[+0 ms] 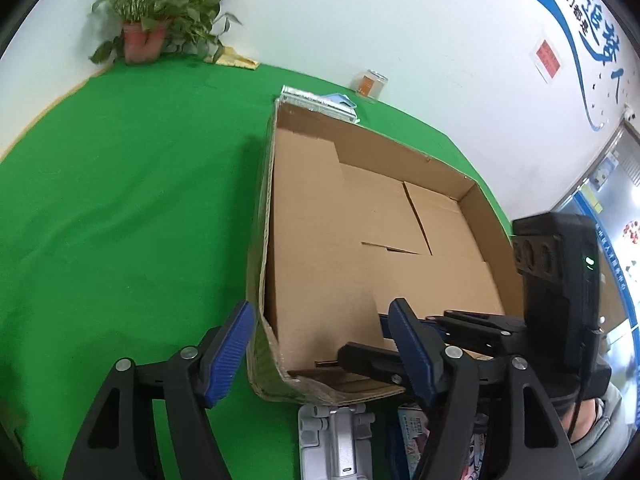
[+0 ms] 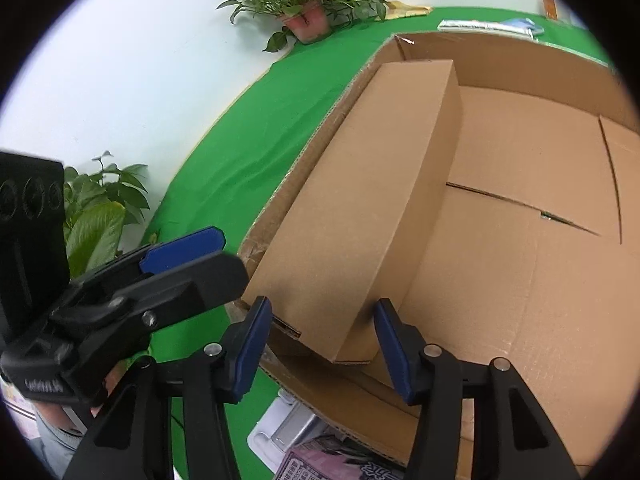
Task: Organize rigid objects
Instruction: 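Lower the cardboard sheet into the open box and open the left gripper, then move the left gripper back to the colourful boxed game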
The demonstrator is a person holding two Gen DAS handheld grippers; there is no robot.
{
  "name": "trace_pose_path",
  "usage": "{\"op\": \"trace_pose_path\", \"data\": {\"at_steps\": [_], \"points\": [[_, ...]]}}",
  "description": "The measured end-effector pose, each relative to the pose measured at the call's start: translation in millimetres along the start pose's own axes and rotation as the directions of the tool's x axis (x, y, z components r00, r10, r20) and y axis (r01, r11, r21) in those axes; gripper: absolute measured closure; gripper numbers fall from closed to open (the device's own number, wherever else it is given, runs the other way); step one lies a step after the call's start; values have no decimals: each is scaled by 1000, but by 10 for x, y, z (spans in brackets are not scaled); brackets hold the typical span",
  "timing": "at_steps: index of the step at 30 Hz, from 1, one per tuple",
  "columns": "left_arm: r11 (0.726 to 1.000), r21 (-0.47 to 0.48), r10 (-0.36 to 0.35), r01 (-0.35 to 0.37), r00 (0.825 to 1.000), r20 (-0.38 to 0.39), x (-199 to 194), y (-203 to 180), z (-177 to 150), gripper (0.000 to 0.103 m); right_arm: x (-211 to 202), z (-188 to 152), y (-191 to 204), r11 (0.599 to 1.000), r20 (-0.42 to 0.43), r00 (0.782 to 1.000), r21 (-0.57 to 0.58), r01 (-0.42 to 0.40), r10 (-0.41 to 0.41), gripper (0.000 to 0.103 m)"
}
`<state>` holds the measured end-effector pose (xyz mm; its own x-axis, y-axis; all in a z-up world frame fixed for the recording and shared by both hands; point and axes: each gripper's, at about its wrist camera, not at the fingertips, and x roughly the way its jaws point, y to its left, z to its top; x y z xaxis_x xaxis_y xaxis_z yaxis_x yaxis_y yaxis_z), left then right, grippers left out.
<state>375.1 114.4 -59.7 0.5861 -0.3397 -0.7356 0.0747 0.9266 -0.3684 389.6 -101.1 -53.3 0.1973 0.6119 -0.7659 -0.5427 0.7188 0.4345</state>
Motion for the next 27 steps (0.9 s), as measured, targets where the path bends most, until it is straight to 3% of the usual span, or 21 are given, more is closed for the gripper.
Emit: {"op": "trace_pose_path", "data": {"at_steps": [2, 4, 6, 7, 8, 9, 10, 12, 15, 19, 21, 23, 27], "points": [[1000, -16, 2, -2, 999, -36, 60, 50, -44, 35, -57, -60, 6, 1000, -1, 1000, -2, -24, 24, 50], [999, -42, -11, 9, 999, -43, 69, 84, -99, 37, -154, -130, 8, 1000, -3, 1000, -6, 11, -11, 43], [1000, -16, -8, 8, 1000, 3, -66, -11, -179, 37, -369, -250, 12, 991, 34, 991, -12, 131, -130, 17], [1000, 17, 5, -6, 999, 36, -155, -101, -217, 37, -489, -312, 26, 984, 69, 982, -19, 175, -174, 16], [998, 63, 14, -19, 997, 80, -277, -221, -282, 30, -646, -403, 59, 972, 115, 967, -36, 233, -227, 12], [993, 113, 16, -31, 991, 134, -423, -364, -368, 21, -779, -499, 89, 958, 156, 950, -46, 282, -272, 0], [988, 147, 18, -46, 983, 183, -548, -483, -453, 3, -952, -647, 109, 942, 206, 925, -34, 333, -319, 1], [979, 190, 21, -77, 958, 285, -776, -729, -664, 0, -1128, -862, 144, 920, 248, 891, -1, 393, -380, 1], [981, 182, 12, -68, 956, 295, -925, -962, -898, 0, -1384, -1226, 159, 877, 292, 833, 56, 477, -471, 1], [987, 141, 26, -74, 949, 313, -1071, -1167, -1143, 0, -1649, -1529, 159, 857, 319, 801, 79, 510, -506, 1], [983, 157, 49, -98, 956, 288, -1110, -1293, -1237, 0, -1743, -1659, 221, 842, 338, 781, 74, 535, -526, 1], [977, 196, 34, -87, 964, 262, -1090, -1399, -1306, 0, -1798, -1784, 254, 841, 346, 777, 80, 535, -526, 0], [969, 226, 37, -100, 963, 268, -1170, -1601, -1472, 0, -1862, -1968, 274, 844, 343, 777, 110, 525, -528, 0]]}}
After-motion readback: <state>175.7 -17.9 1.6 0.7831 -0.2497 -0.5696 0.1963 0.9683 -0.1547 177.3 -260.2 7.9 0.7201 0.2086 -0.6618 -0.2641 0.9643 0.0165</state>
